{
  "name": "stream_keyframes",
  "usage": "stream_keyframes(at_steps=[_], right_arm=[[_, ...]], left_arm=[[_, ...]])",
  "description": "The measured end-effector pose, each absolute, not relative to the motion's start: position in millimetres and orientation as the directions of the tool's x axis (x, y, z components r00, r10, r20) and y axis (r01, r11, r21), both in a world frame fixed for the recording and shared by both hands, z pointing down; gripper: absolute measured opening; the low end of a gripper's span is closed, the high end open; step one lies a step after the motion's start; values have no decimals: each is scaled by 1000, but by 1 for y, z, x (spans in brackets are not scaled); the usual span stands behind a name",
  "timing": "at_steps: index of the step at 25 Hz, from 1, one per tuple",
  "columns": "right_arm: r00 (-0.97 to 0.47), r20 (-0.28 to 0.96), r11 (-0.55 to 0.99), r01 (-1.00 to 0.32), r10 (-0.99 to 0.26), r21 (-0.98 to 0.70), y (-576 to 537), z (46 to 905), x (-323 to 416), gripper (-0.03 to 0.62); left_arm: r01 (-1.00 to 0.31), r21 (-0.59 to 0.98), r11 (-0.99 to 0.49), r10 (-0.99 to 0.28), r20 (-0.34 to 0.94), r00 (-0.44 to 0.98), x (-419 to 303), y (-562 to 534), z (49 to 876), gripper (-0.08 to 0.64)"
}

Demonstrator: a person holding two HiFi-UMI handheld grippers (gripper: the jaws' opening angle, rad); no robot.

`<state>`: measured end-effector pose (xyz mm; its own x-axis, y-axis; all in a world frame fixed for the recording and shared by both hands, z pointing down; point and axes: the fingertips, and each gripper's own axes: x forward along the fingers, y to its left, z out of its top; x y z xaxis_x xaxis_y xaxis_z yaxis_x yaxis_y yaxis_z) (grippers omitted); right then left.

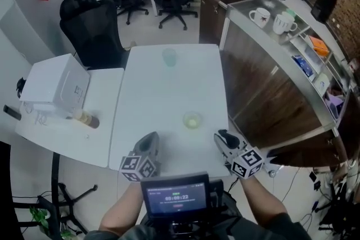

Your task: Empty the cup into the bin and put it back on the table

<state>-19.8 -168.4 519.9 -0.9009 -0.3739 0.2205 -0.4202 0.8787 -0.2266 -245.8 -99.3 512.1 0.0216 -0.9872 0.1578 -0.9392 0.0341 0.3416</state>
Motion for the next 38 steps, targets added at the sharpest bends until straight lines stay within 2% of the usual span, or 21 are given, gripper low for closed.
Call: stream_keyframes(at_steps=[3, 5, 6, 20, 38], right_arm=[[-906, 188, 882, -414, -378, -223, -167, 504, -21, 84], [-912, 163, 886, -406, -377, -225, -165, 493, -22, 12], [-916, 152, 889, -399, -372, -225, -163, 489, -23, 9], [-913, 168, 902, -399, -373, -164, -162, 476, -26, 1], [-913, 184, 898, -397, -365, -188, -167, 479, -30, 0]], left_arm=[[-936, 350, 38, -991, 136, 11, -243, -97, 498, -9], [-936, 350, 40, -992, 126, 5, -243, -94, 494, -9], [-936, 349, 42, -992, 124, 2, -243, -92, 493, -9], [-945, 327, 18, -996, 83, 10, -236, -80, 469, -9], [-949, 315, 23, -997, 81, 3, -235, -80, 467, -9]])
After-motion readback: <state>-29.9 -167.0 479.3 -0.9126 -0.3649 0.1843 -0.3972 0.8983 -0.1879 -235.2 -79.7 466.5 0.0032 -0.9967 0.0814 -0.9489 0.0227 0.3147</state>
